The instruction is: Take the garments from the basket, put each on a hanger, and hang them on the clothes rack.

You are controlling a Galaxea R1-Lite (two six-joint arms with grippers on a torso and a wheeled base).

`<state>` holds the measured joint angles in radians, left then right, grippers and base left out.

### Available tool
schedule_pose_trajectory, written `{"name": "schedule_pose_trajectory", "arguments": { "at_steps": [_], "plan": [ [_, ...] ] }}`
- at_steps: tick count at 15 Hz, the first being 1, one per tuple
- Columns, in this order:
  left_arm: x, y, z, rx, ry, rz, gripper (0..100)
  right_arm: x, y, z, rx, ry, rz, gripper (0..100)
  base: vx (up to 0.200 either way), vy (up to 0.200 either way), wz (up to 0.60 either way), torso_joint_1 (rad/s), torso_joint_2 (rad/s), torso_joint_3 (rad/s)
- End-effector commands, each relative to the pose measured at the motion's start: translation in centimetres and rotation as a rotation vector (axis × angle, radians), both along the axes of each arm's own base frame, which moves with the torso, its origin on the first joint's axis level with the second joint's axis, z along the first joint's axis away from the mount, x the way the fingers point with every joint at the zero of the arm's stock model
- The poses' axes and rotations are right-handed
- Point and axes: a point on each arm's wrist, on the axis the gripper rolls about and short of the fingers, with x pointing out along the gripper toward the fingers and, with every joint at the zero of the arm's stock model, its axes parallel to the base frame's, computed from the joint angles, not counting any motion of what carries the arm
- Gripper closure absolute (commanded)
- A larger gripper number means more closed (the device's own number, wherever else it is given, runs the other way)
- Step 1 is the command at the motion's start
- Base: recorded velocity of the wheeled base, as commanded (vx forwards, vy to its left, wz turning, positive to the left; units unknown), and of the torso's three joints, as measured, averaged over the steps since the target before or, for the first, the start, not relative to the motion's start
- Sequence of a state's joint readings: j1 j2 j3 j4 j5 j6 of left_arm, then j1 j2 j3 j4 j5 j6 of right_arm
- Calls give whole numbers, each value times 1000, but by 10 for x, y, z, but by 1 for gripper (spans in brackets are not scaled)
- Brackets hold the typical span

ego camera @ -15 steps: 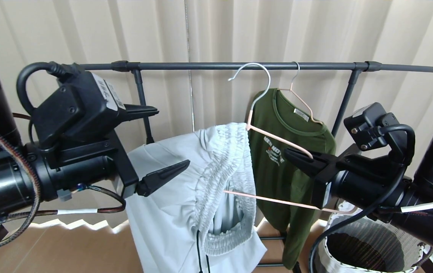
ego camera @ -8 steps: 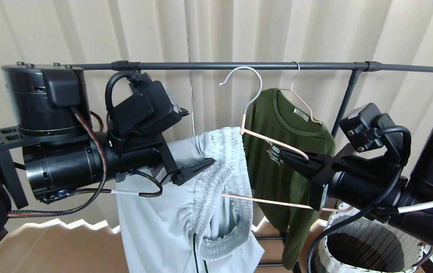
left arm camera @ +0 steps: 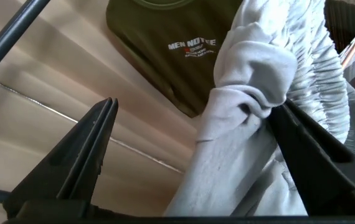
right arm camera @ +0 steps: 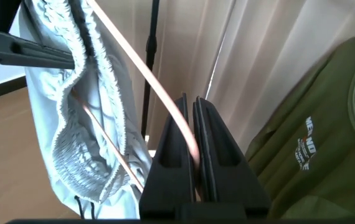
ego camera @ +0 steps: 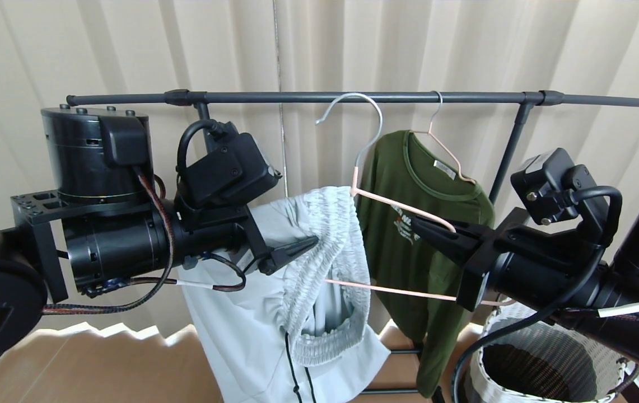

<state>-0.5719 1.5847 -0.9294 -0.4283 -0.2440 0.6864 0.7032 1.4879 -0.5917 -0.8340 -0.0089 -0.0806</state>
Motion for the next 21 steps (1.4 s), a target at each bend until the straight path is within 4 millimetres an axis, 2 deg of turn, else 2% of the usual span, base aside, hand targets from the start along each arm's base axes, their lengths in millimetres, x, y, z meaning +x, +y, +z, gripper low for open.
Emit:
{"name": "schedule_pose_trajectory", "arguments": {
  "at_steps": [1,10,11,14,16,18,19,21],
  "plan": [
    [0,0,-1,2,2,1,100,-1,0,0,0,-3,5,100,0,0,0,0,0,0],
    [0,0,-2,1,10,6,100,-1,0,1,3,-11,7,100,0,0,0,0,0,0],
    [0,1,-3,2,11,6,100,-2,0,0,1,-9,6,0,0,0,0,0,0,0],
    [-1,3,-12,8,12,47,100,-2,-4,4,7,-27,-11,0,0,0,0,0,0,0],
    [5,12,-16,15,34,221,100,-2,-15,7,-11,-61,-46,0,0,0,0,0,0,0],
    [8,12,-20,-20,77,323,100,-6,-20,2,-37,-60,-50,0,0,0,0,0,0,0],
    [8,11,-19,-81,120,354,100,-9,-22,-9,-62,-29,-42,0,0,0,0,0,0,0],
    [7,10,-17,-124,146,361,100,-11,-22,-17,-82,-4,-35,0,0,0,0,0,0,0]
  ]
}}
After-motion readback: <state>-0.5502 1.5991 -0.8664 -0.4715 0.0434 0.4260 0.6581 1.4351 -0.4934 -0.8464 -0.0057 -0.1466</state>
